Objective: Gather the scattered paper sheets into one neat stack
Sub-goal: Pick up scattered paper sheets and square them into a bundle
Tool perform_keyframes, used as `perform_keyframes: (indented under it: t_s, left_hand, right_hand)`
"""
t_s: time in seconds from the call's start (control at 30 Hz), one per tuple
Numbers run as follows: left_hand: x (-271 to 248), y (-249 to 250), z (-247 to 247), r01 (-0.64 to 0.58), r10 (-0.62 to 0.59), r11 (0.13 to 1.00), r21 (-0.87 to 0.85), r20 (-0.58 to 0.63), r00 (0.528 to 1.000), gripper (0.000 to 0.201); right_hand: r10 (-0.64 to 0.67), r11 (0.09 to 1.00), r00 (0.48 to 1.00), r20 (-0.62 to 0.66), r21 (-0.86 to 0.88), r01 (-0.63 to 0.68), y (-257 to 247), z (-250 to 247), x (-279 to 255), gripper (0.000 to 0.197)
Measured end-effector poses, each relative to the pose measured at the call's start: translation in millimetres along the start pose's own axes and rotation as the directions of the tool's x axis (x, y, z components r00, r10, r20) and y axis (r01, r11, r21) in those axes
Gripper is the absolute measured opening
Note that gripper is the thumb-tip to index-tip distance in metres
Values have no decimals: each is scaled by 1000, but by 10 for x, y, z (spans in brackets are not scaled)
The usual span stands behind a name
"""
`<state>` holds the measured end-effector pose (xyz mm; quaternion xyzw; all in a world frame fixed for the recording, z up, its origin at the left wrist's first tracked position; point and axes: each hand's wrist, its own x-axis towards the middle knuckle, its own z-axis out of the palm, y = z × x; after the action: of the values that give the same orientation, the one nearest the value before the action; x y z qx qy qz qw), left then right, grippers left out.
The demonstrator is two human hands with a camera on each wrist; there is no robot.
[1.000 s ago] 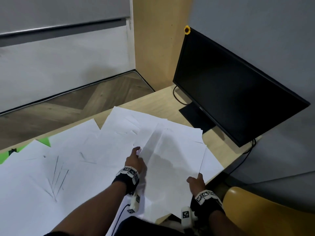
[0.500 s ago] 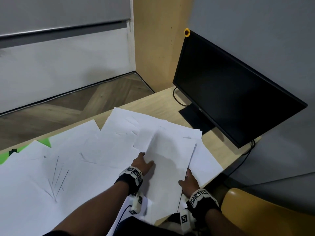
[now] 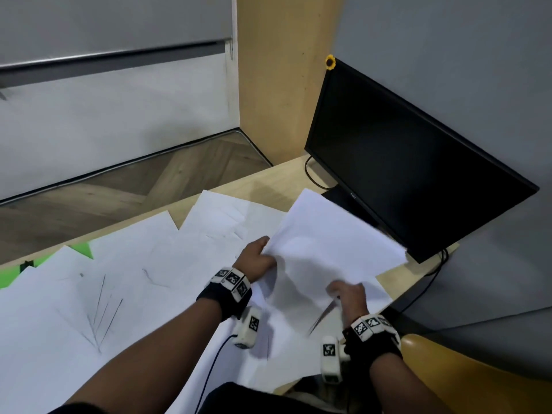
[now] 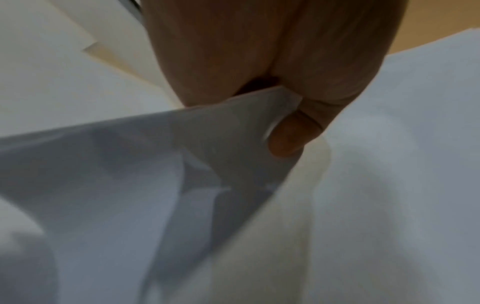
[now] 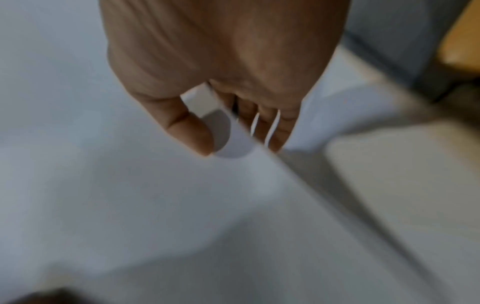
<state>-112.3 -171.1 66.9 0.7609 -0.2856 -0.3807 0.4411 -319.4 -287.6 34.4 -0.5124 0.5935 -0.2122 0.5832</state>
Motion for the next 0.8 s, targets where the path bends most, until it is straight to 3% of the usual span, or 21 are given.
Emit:
perform_keyframes:
  t_s: [0.13,0.27,0.37,0.47,0.6,0.8]
  left_hand:
    - [-28,410,-108,-21,16,993,-113,-48,999,37]
    - [-27,612,-235,-58,41,972,-226,-80,996,34]
    - [-49,560,-307,-83,73,960,-268,-47,996,39]
    - [-79,399,-264,-27,13,959,-283,-50,999,38]
    - [-88,286,-127,54,-78,955,-293,-71,994,26]
    - [-73,253,-170,21,-68,934,-355,-121,990,33]
  right_hand:
    - [-171,936,974,-150,284,209,-604,104,-115,29]
    - [-207,908,955,-212,323,268,-800,72,-133,41]
    - [-258,904,943,-211,291,312,-766,44,-222,32]
    - [-259,922,954,-153,254,291,-596,102,-278,34]
    - [-127,949,986,-107,276,152,-523,210,-301,28]
    - [-203,924,974,-101,308,225,-630,201,-303,31]
